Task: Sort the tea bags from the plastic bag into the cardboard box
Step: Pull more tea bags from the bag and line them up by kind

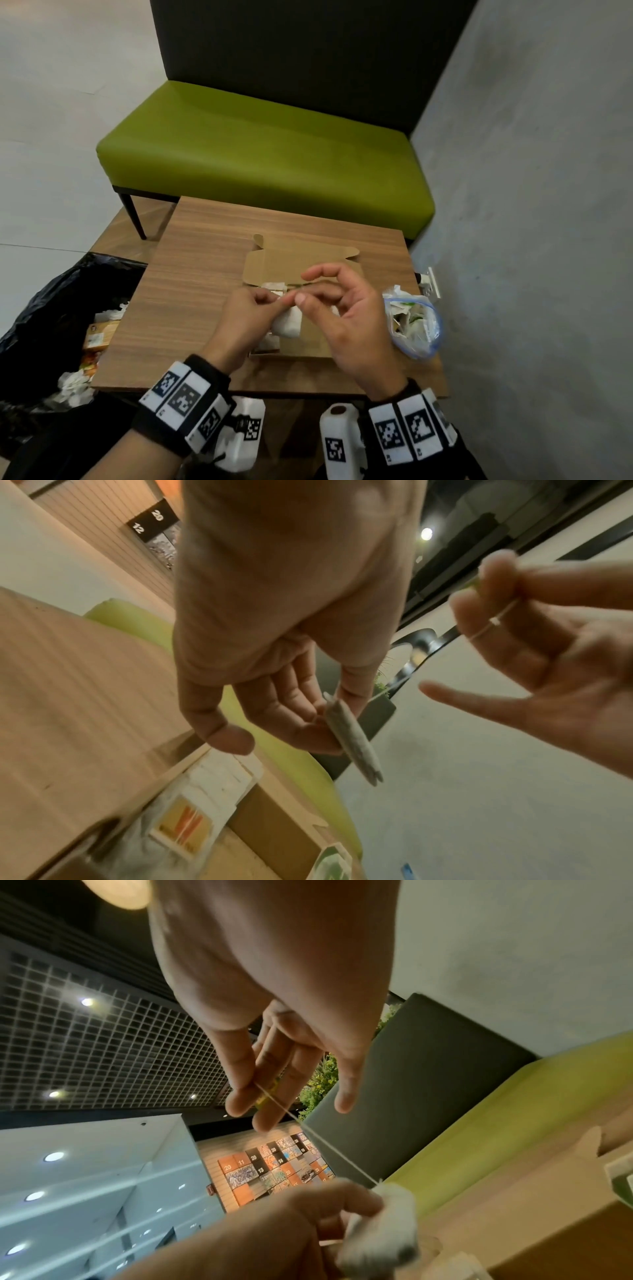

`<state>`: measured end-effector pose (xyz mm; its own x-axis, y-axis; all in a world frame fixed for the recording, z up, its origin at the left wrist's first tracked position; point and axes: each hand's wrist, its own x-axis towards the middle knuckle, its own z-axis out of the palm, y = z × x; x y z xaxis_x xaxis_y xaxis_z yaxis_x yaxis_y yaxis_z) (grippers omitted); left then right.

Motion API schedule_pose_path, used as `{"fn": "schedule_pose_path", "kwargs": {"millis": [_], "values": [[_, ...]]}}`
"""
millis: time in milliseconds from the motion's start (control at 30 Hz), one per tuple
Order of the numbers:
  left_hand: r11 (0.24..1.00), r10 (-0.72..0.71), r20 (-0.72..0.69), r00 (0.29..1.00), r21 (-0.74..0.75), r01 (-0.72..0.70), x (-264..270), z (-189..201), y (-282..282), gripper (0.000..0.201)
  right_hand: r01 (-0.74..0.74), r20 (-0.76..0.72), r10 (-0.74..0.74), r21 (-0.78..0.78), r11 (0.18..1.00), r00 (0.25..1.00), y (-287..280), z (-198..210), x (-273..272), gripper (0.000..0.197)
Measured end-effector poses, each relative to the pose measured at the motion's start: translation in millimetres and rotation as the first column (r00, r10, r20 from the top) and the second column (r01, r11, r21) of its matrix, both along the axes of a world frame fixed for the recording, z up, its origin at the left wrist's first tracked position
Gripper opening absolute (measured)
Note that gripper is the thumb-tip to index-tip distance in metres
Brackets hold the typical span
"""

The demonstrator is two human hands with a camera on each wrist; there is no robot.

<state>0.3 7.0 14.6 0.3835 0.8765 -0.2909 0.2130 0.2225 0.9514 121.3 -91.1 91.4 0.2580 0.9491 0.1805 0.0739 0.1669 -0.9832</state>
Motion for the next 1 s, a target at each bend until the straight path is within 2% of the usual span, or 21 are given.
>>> {"fn": "schedule_pose_path", "kwargs": {"millis": [133, 233, 333, 433, 500, 600, 700, 900, 1000], "values": [[0.994, 0.068, 0.044, 0.997, -0.090, -0.064, 1, 9, 16, 0.017, -0.017, 0.056, 0.020, -0.059, 0.998, 0.998, -11, -8, -10, 0.043], [0.978, 0.120, 0.077, 0.990, -0.181, -0.104, 5, 14, 20, 0.016, 0.031, 0.161, -0.023, -0.051, 0.998, 0.987, -14, -27, -14, 0.031], [0.968, 0.142, 0.100, 0.985, -0.221, -0.117, 6, 16, 20, 0.014, 0.102, 0.201, -0.102, 0.009, 0.995, 0.974, -17, -42, -18, 0.018], [0.962, 0.170, 0.107, 0.980, -0.233, -0.142, 6, 15, 20, 0.014, 0.132, 0.255, -0.152, 0.093, 0.987, 0.955, -19, -50, -23, 0.016], [0.959, 0.187, 0.110, 0.976, -0.236, -0.157, 5, 13, 20, 0.014, 0.161, 0.259, -0.181, 0.096, 0.982, 0.949, -20, -57, -25, 0.017], [0.970, 0.181, 0.122, 0.976, -0.189, -0.156, 6, 12, 19, 0.017, 0.194, 0.240, -0.213, 0.102, 0.976, 0.947, -21, -65, -29, 0.016], [0.975, 0.194, 0.143, 0.970, -0.133, -0.176, 6, 12, 17, 0.022, 0.202, 0.309, -0.225, 0.108, 0.974, 0.924, -22, -67, -32, 0.018], [0.972, 0.216, 0.215, 0.952, -0.139, -0.189, 1, 16, 13, 0.026, 0.069, 0.188, -0.070, 0.008, 0.998, 0.980, -27, -68, -34, 0.013], [0.971, 0.210, 0.248, 0.946, -0.166, -0.172, 0, 22, 10, 0.028, 0.115, 0.122, -0.102, -0.108, 0.987, 0.987, -28, -77, -33, 0.011]]}}
